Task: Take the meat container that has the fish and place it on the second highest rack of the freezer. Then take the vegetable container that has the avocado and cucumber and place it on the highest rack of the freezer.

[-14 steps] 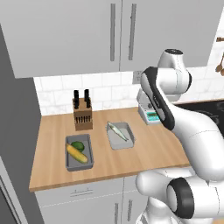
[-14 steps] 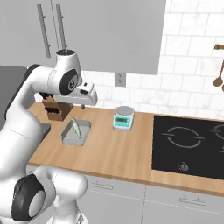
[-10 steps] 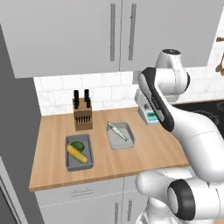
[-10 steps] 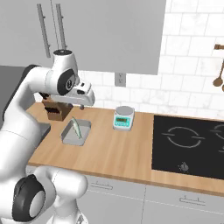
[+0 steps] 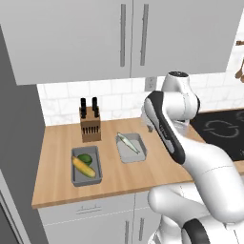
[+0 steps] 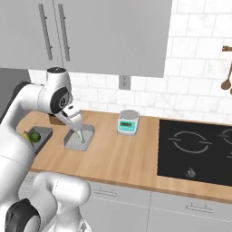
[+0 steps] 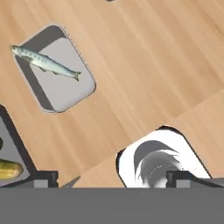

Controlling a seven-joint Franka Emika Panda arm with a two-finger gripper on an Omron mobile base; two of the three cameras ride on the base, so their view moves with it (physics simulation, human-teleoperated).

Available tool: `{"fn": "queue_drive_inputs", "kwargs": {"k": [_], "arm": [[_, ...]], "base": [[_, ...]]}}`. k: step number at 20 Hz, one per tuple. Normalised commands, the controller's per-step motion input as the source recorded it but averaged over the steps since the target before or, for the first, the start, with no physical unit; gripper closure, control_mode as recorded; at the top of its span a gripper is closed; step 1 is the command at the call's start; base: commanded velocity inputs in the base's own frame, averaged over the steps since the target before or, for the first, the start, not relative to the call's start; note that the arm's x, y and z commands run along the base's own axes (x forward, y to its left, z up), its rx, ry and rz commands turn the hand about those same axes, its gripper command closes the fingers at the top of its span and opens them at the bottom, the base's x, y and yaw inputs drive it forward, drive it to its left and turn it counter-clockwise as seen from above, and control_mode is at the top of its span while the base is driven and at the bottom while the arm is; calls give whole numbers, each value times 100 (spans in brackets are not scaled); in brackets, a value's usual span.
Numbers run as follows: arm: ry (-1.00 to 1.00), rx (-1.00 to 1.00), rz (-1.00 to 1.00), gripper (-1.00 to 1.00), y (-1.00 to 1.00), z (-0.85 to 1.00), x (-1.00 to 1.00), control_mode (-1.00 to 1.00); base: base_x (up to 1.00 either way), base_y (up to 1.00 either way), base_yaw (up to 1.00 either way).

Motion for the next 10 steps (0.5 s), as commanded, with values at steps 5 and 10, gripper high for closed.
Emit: {"fn": "queue_drive_inputs", "kwargs": {"k": [5,10], "arm": [[10,24,-68,-100,4,-64,0,-100],[8,20,-38,-100,2,-69,5,-100]], "base": [[0,0,0],[0,0,0]]}}
